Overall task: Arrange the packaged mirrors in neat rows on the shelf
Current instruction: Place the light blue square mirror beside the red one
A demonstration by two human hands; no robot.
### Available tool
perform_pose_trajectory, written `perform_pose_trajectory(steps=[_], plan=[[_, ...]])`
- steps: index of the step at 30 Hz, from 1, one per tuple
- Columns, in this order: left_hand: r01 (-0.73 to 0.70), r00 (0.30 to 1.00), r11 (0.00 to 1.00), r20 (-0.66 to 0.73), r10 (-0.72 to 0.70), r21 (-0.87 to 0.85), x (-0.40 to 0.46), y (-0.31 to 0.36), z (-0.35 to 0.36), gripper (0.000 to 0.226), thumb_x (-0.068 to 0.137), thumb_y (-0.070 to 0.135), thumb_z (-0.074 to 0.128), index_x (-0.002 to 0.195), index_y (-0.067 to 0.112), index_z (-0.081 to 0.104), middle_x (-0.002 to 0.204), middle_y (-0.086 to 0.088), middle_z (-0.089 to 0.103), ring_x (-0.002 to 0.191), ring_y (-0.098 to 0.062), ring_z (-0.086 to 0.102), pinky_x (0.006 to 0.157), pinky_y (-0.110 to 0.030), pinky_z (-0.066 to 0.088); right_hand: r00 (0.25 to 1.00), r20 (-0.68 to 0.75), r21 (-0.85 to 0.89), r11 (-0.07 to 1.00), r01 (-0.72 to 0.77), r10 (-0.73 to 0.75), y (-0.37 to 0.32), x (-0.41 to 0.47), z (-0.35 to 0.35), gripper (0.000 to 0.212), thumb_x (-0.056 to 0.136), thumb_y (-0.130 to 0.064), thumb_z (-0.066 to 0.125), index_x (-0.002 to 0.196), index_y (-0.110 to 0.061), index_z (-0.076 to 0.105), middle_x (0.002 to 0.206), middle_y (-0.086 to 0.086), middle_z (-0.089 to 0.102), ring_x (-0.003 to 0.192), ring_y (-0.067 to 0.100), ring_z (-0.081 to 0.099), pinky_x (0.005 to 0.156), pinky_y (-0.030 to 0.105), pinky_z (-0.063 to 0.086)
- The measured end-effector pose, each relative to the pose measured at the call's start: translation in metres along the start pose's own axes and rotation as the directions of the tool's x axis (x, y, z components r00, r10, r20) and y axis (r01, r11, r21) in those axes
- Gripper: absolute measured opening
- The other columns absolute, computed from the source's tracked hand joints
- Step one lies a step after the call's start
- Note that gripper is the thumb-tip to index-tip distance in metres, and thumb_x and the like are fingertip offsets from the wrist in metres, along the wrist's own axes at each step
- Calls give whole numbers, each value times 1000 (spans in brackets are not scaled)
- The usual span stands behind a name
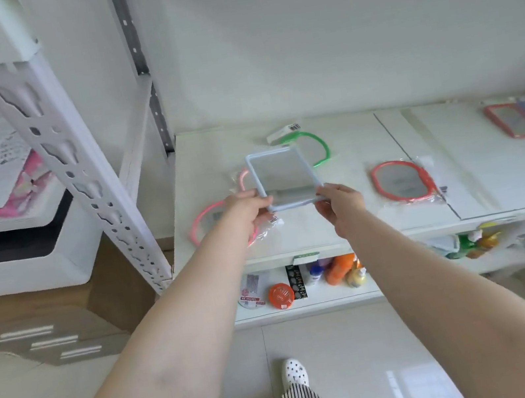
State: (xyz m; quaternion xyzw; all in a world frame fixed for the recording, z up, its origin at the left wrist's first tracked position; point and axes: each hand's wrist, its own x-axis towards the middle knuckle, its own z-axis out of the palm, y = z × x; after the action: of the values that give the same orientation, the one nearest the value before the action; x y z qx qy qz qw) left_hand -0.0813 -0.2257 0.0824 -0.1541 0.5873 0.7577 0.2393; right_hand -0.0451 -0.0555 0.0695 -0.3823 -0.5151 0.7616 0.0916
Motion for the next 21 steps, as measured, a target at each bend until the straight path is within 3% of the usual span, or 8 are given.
perform_pose_trajectory(steps=[2, 4, 6, 9, 11, 14, 17, 21], plan=[[40, 999, 999, 21, -40, 3, -8, -15, 7, 44, 87, -12, 56, 130, -3, 51, 87, -9, 60, 77, -22, 59, 80, -35, 56, 1000, -14, 14, 1000, -2, 2, 4, -16, -26, 12, 81, 1, 69, 78, -10, 65, 70, 7, 63, 58, 15, 60, 54, 16, 56], [66, 997, 997, 31, -67, 28, -15, -29, 19, 50, 86, -13, 57, 133, -1, 48, 98, -11, 60, 86, -23, 59, 85, -35, 50, 999, -42, 23, 1000, 7, -6, 6, -30, -53, 14, 80, 2, 70, 93, -4, 68, 73, 7, 63, 61, 16, 60, 57, 15, 57], [65, 997, 997, 35, -67, 52, -21, -41, 35, 52, 83, -15, 59, 132, -1, 50, 104, -14, 62, 84, -22, 61, 79, -33, 53, 997, -76, 23, 1000, 8, -6, 4, -40, -77, 24, 80, 3, 70, 104, -3, 67, 73, 7, 63, 61, 15, 61, 56, 14, 55], [28, 998, 995, 59, -33, 91, -31, -56, 59, 50, 79, -17, 63, 127, -3, 55, 102, -18, 62, 69, -19, 62, 55, -23, 58, 991, -133, -13, 1000, -3, 2, 0, -52, -111, 24, 81, 0, 70, 104, -7, 67, 69, 7, 62, 47, 11, 62, 45, 13, 51], [24, 998, 993, 60, -31, 113, -38, -65, 76, 51, 77, -16, 65, 125, -1, 58, 105, -21, 66, 65, -19, 64, 48, -19, 57, 986, -166, -24, 1000, -4, 0, -2, -57, -133, 23, 81, 0, 70, 103, -6, 67, 65, 8, 61, 42, 12, 60, 43, 15, 49], [13, 996, 989, 87, -26, 146, -48, -78, 105, 51, 75, -16, 67, 122, 2, 61, 106, -23, 67, 66, -20, 65, 45, -19, 55, 979, -203, -12, 1000, 7, -10, -6, -62, -167, 23, 82, 1, 69, 104, -2, 68, 66, 8, 61, 49, 14, 59, 48, 15, 52], [0, 992, 975, 124, -28, 223, -58, -101, 140, 49, 75, -12, 69, 120, 6, 63, 93, -16, 68, 63, -18, 65, 51, -21, 55, 966, -260, 14, 1000, -12, 15, -8, -63, -210, 22, 80, 0, 72, 101, -5, 67, 71, 8, 65, 58, 16, 63, 56, 16, 56], [5, 984, 961, 172, -55, 277, -74, -141, 195, 47, 75, -9, 69, 119, 6, 64, 87, -11, 69, 65, -20, 67, 57, -24, 58, 950, -310, 63, 998, -23, 41, -13, -62, -281, 13, 79, 1, 72, 87, -9, 65, 75, 7, 66, 61, 16, 67, 68, 21, 59]])
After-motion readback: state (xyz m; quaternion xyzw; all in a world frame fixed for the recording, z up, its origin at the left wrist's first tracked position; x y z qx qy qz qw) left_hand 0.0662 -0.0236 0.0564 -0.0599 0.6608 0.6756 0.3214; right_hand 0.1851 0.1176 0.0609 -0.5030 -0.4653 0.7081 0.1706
